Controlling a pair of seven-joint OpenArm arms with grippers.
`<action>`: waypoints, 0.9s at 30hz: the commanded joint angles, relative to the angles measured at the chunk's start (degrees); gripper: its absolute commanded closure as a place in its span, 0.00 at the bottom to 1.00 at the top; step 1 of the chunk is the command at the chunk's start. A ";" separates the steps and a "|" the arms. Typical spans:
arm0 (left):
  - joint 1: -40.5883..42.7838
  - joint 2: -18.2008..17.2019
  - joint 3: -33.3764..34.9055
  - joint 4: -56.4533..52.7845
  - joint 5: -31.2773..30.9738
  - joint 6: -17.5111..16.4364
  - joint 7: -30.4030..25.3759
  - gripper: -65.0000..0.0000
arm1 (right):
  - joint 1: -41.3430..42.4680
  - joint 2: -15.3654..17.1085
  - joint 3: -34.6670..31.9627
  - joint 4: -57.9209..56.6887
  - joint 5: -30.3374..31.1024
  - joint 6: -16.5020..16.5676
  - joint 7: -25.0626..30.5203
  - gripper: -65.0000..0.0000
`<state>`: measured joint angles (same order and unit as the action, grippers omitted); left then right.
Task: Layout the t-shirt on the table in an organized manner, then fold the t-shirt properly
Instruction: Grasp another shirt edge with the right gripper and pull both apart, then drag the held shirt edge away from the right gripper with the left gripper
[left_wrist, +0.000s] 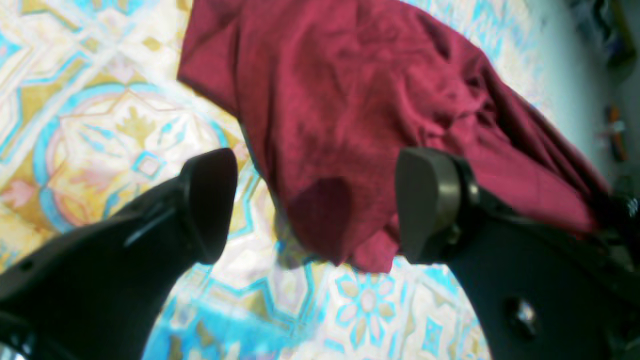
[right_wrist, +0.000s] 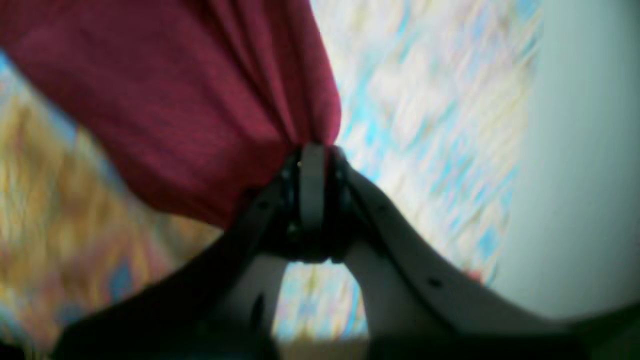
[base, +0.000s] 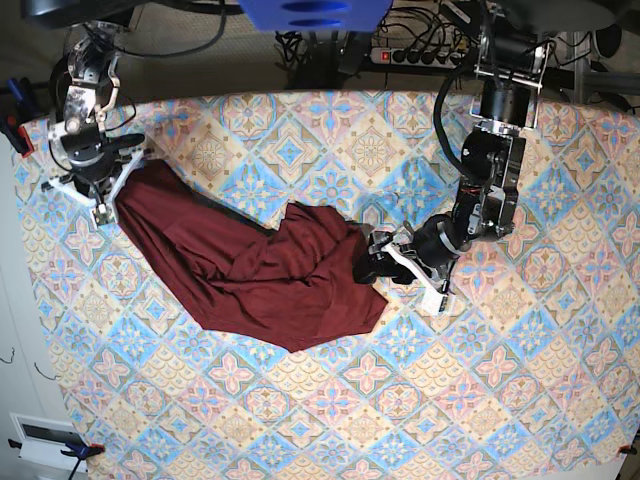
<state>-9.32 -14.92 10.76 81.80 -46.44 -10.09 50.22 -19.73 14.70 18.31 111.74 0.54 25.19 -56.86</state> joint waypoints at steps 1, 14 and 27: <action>-1.80 0.54 0.00 0.44 0.06 -0.68 -1.21 0.25 | -1.50 1.08 2.49 0.92 -0.49 -0.53 0.38 0.99; -13.49 3.36 7.83 -11.95 6.22 -0.68 -1.29 1.00 | -5.81 0.99 6.00 1.09 -0.49 -0.53 0.47 0.99; -16.39 3.27 10.20 -11.07 4.11 -0.68 7.50 0.91 | 0.69 0.91 5.65 0.92 -0.49 -0.53 0.38 0.99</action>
<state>-24.05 -11.64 21.12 69.30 -41.21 -10.48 58.54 -19.51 14.57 23.64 111.59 0.08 25.10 -57.80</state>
